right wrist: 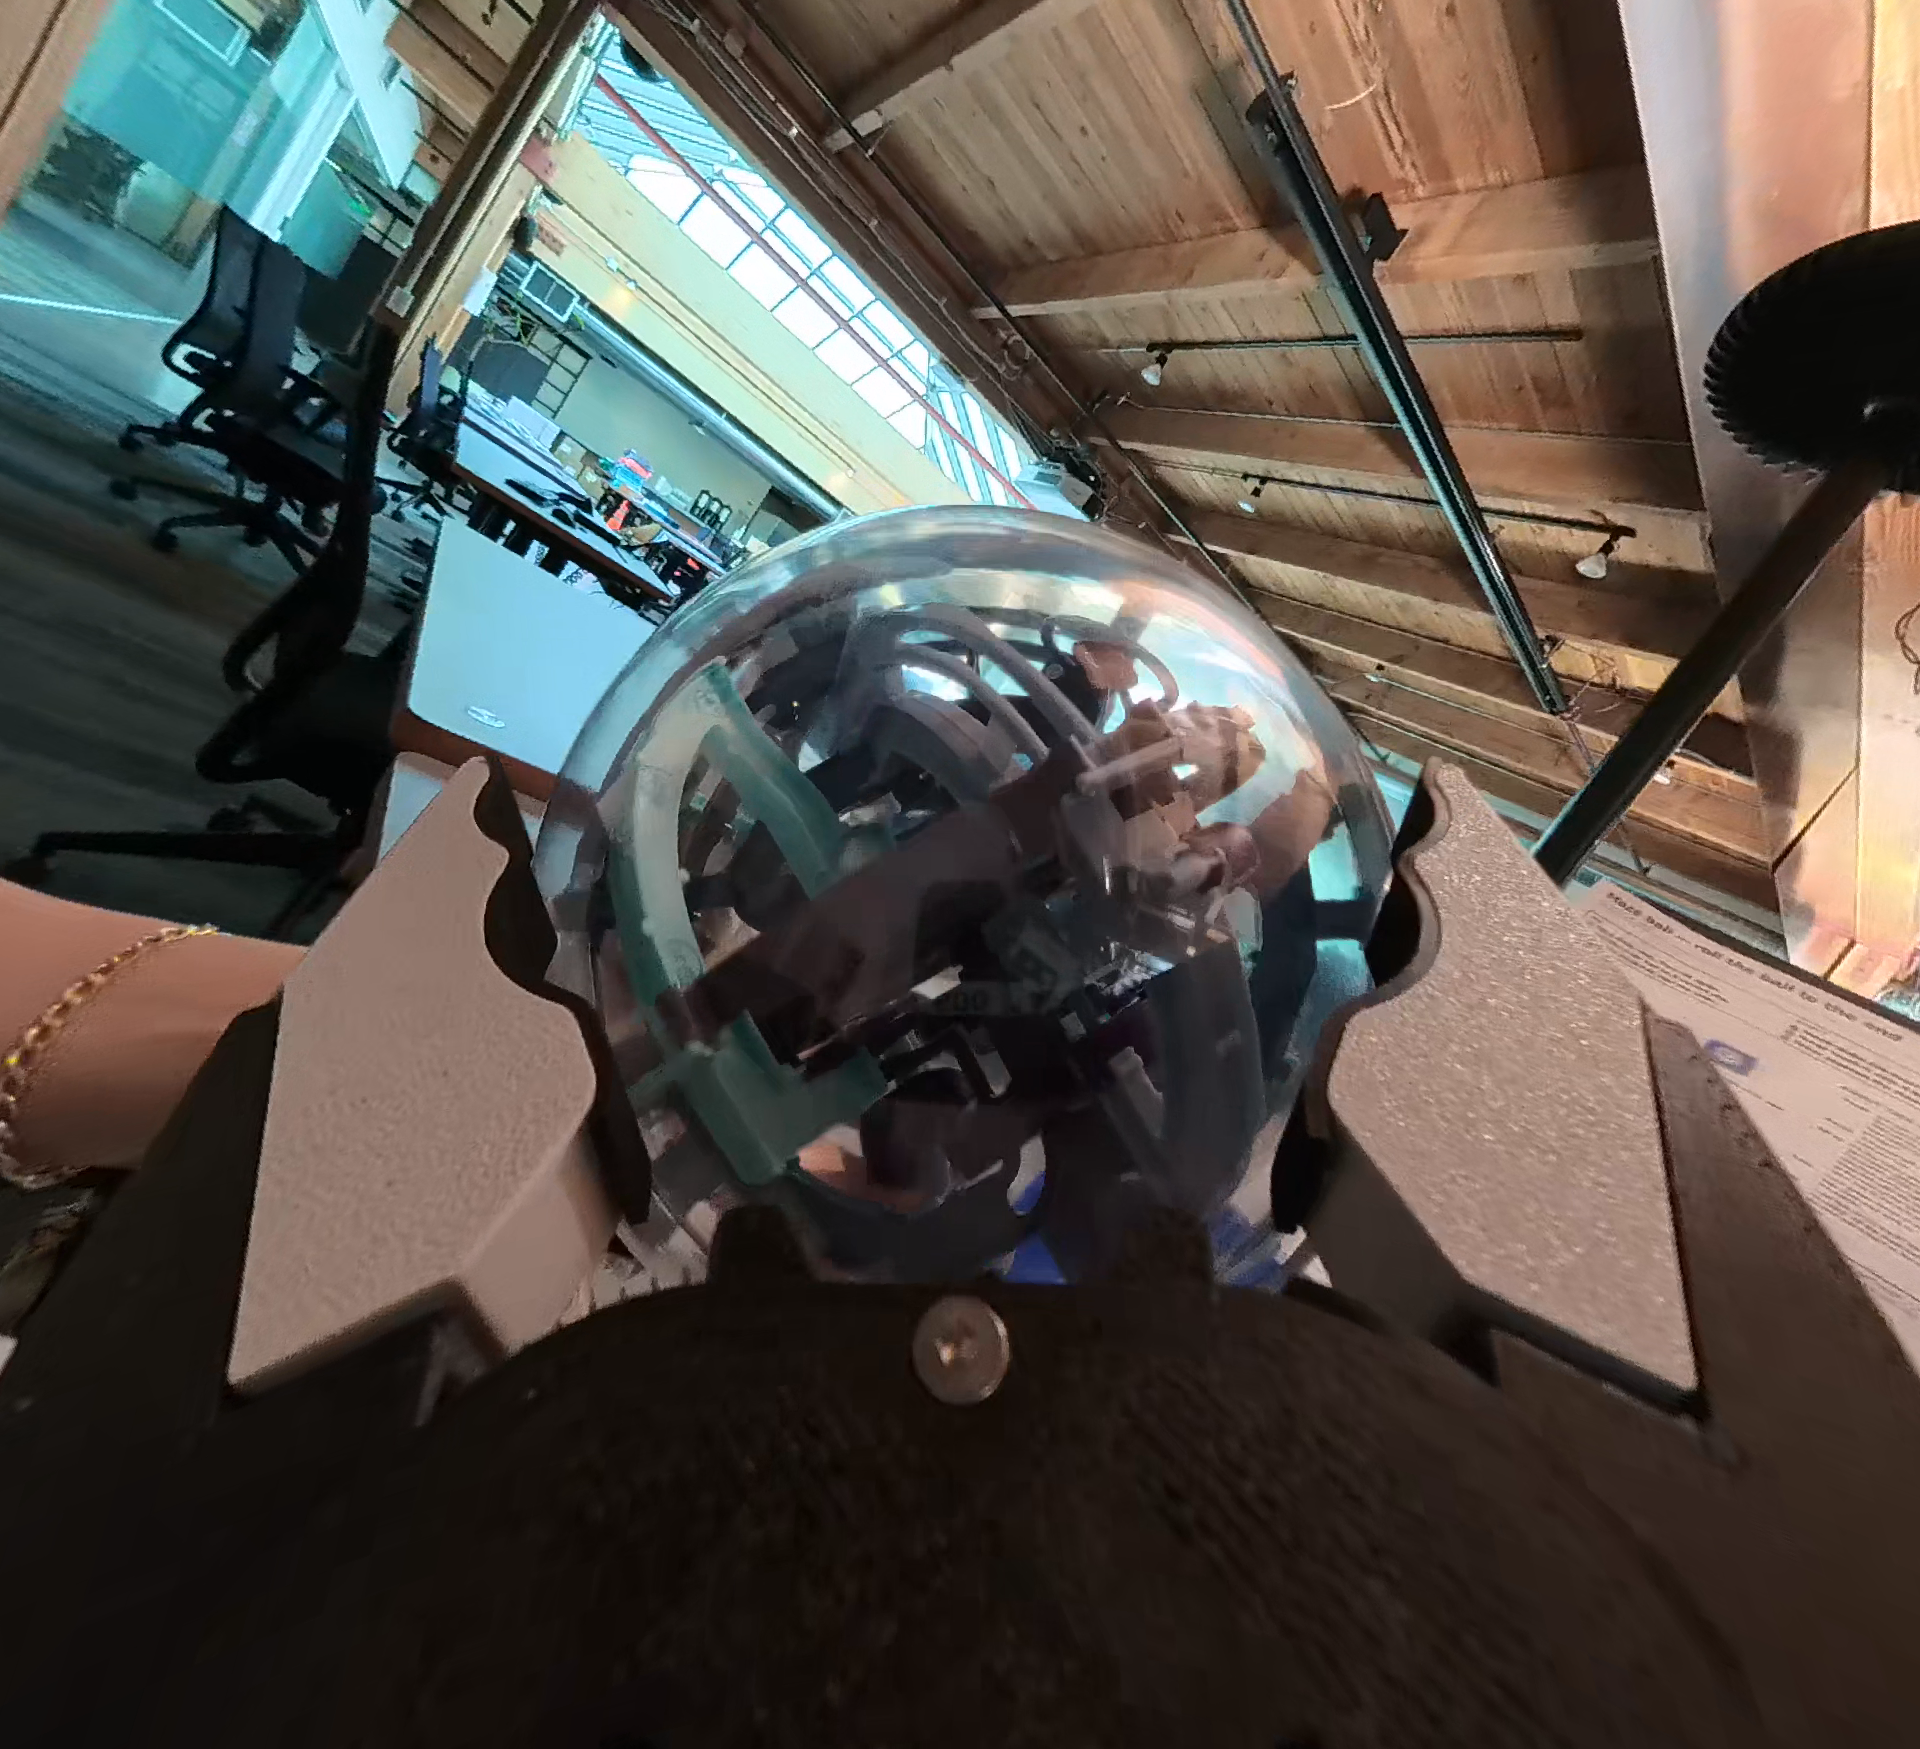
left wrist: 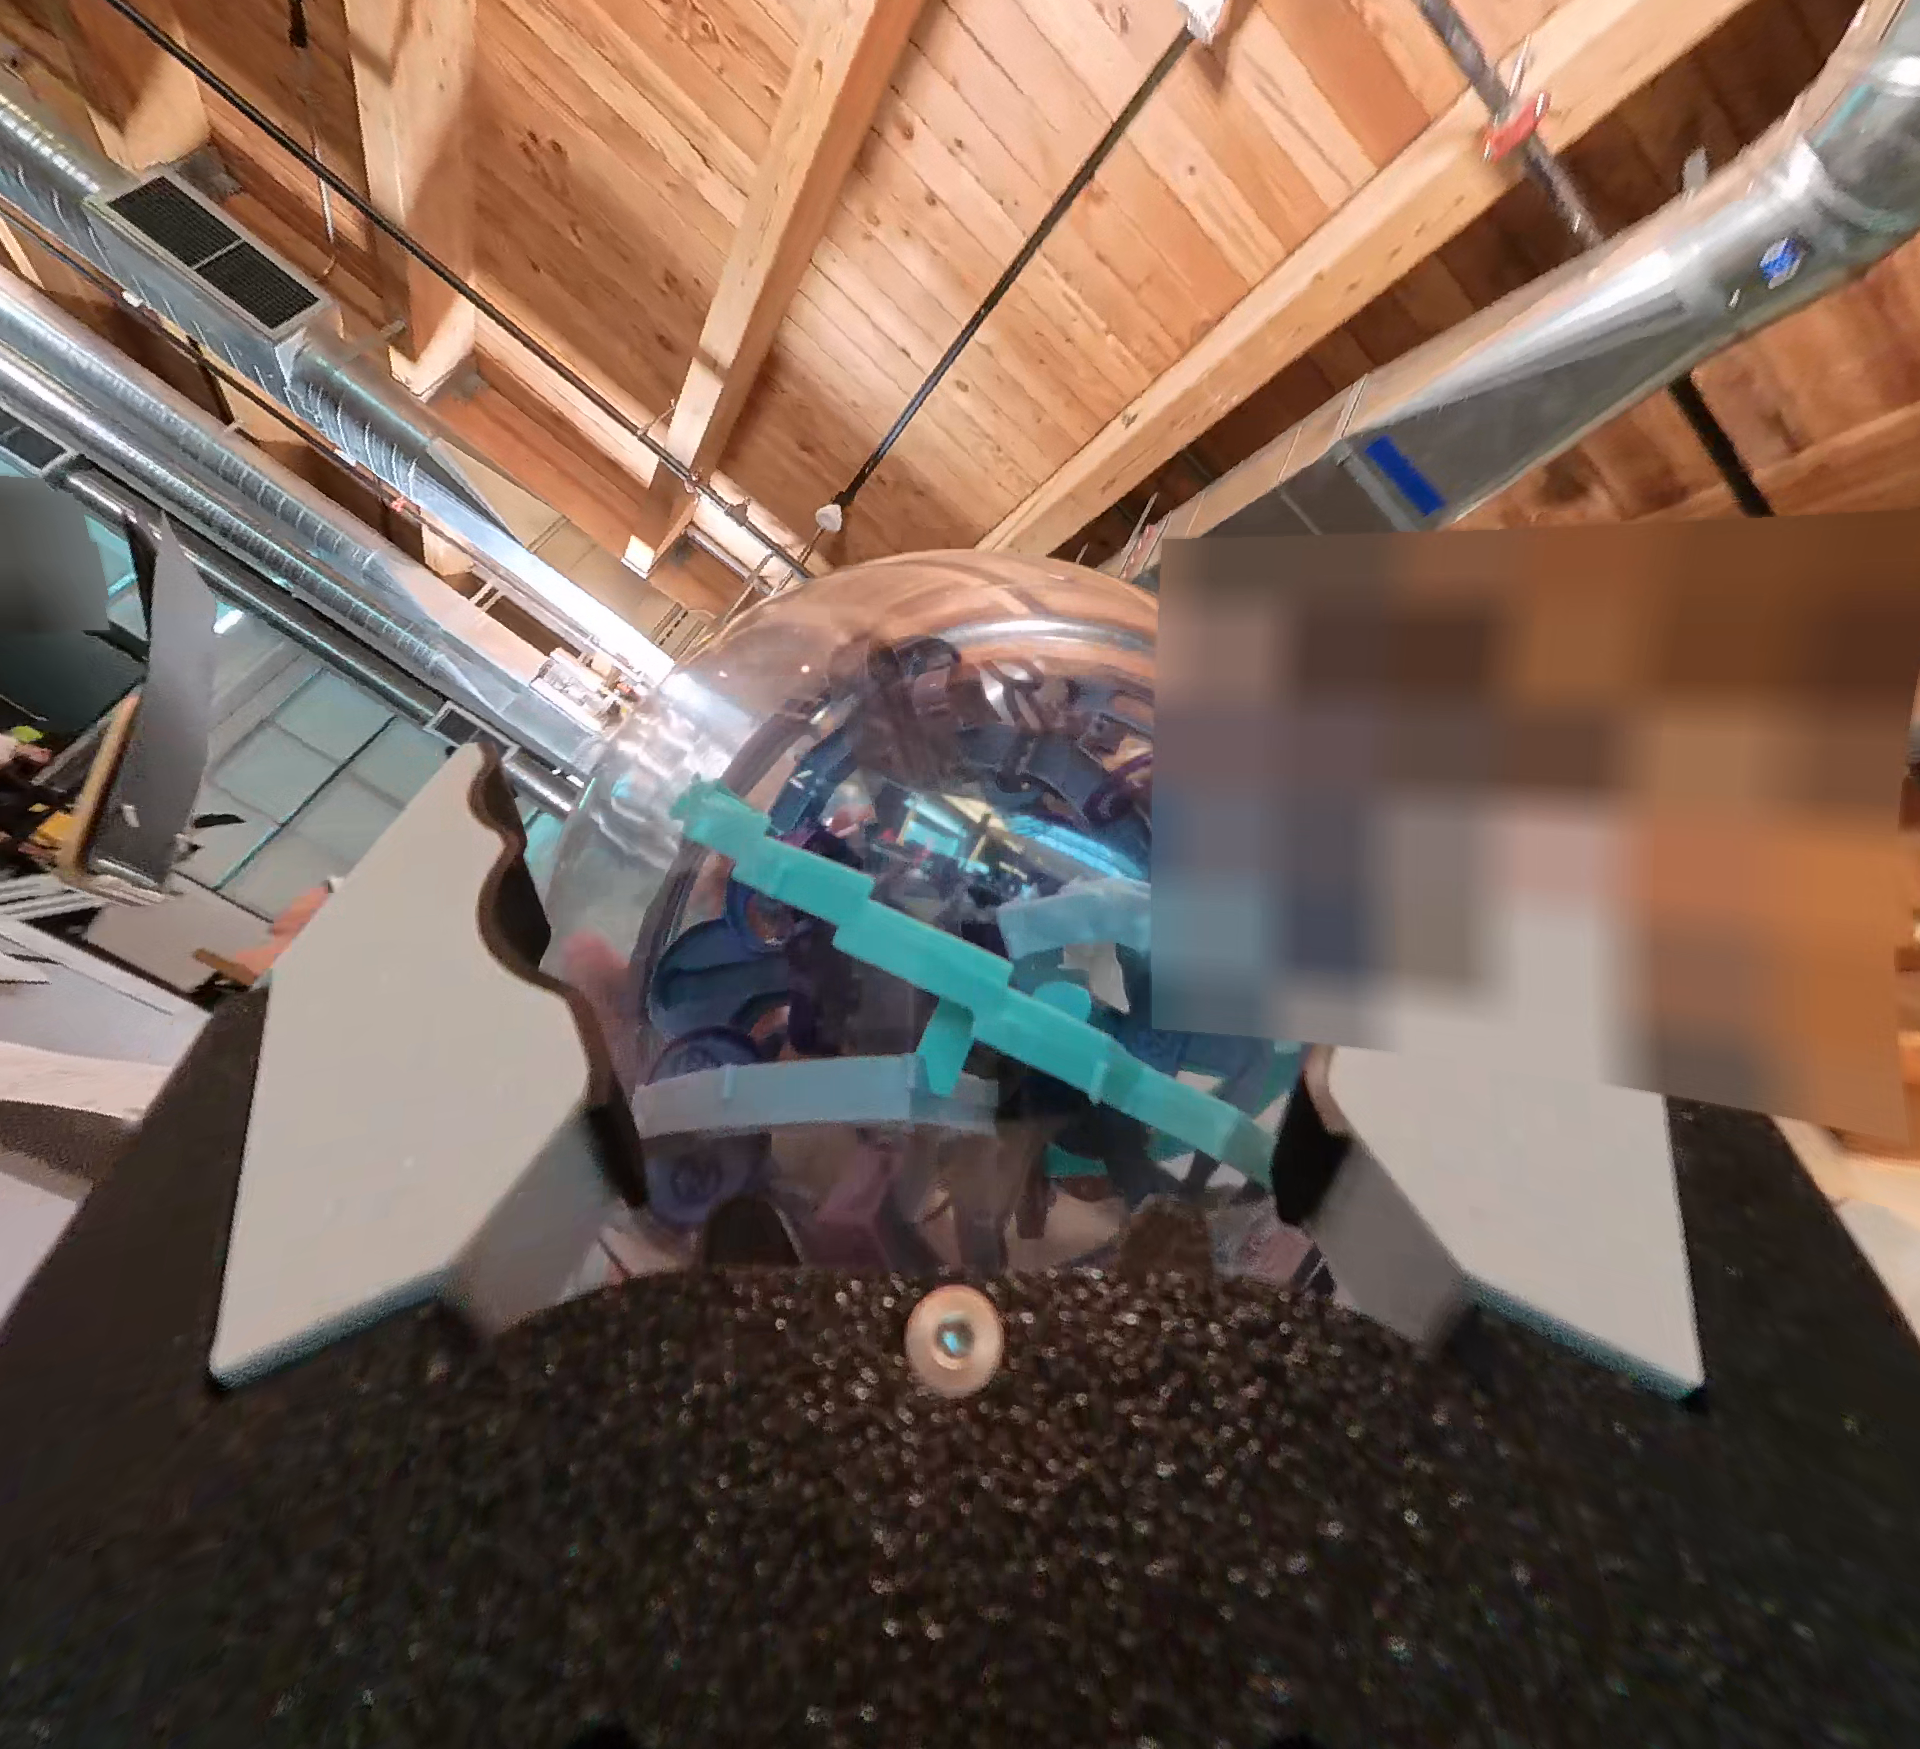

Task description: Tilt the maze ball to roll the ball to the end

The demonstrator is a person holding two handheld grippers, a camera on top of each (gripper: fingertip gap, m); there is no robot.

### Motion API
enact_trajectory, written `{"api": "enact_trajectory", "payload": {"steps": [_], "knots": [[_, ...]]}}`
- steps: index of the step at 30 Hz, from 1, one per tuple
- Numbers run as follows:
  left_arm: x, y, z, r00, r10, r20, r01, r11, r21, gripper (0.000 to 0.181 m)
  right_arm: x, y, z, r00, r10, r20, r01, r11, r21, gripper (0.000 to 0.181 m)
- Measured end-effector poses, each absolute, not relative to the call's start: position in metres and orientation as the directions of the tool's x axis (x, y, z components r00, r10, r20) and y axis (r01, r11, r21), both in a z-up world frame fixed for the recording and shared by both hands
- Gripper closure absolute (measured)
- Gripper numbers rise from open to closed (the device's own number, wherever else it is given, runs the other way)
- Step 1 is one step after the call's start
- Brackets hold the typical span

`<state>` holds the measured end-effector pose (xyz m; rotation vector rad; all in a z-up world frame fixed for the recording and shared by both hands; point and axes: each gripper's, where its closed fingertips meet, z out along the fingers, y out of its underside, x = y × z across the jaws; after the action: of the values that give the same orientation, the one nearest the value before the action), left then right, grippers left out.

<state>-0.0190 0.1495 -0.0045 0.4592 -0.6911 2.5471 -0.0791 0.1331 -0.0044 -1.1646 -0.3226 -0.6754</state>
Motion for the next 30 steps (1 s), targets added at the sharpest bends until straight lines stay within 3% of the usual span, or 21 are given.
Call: {"api": "enact_trajectory", "payload": {"steps": [1, 6, 11, 15, 20, 30], "knots": [[-0.019, 0.152, -0.008, -0.818, 0.37, 0.44, -0.535, -0.77, -0.348, 0.024, -0.081, 0.135, -0.007, 0.759, -0.315, 0.57, 0.643, 0.225, -0.732, 0.024], [-0.024, 0.166, -0.038, -0.681, 0.535, 0.5, -0.668, -0.733, -0.127, 0.024, -0.093, 0.152, -0.027, 0.756, -0.266, 0.599, 0.65, 0.191, -0.736, 0.023], [-0.043, 0.204, -0.065, -0.692, 0.479, 0.54, -0.615, -0.783, -0.092, 0.024, -0.106, 0.186, -0.049, 0.827, -0.155, 0.54, 0.562, 0.234, -0.794, 0.024], [-0.064, 0.256, -0.071, -0.763, 0.368, 0.532, -0.495, -0.861, -0.115, 0.024, -0.124, 0.227, -0.054, 0.851, -0.037, 0.523, 0.508, 0.309, -0.804, 0.027], [-0.103, 0.33, -0.079, -0.832, 0.097, 0.546, -0.229, -0.957, -0.179, 0.026, -0.153, 0.29, -0.067, 0.856, 0.139, 0.499, 0.425, 0.361, -0.83, 0.024], [-0.213, 0.458, -0.129, -0.785, -0.096, 0.612, 0.163, -0.985, 0.054, 0.024, -0.24, 0.404, -0.102, 0.765, 0.52, 0.38, 0.216, 0.348, -0.912, 0.024]]}}
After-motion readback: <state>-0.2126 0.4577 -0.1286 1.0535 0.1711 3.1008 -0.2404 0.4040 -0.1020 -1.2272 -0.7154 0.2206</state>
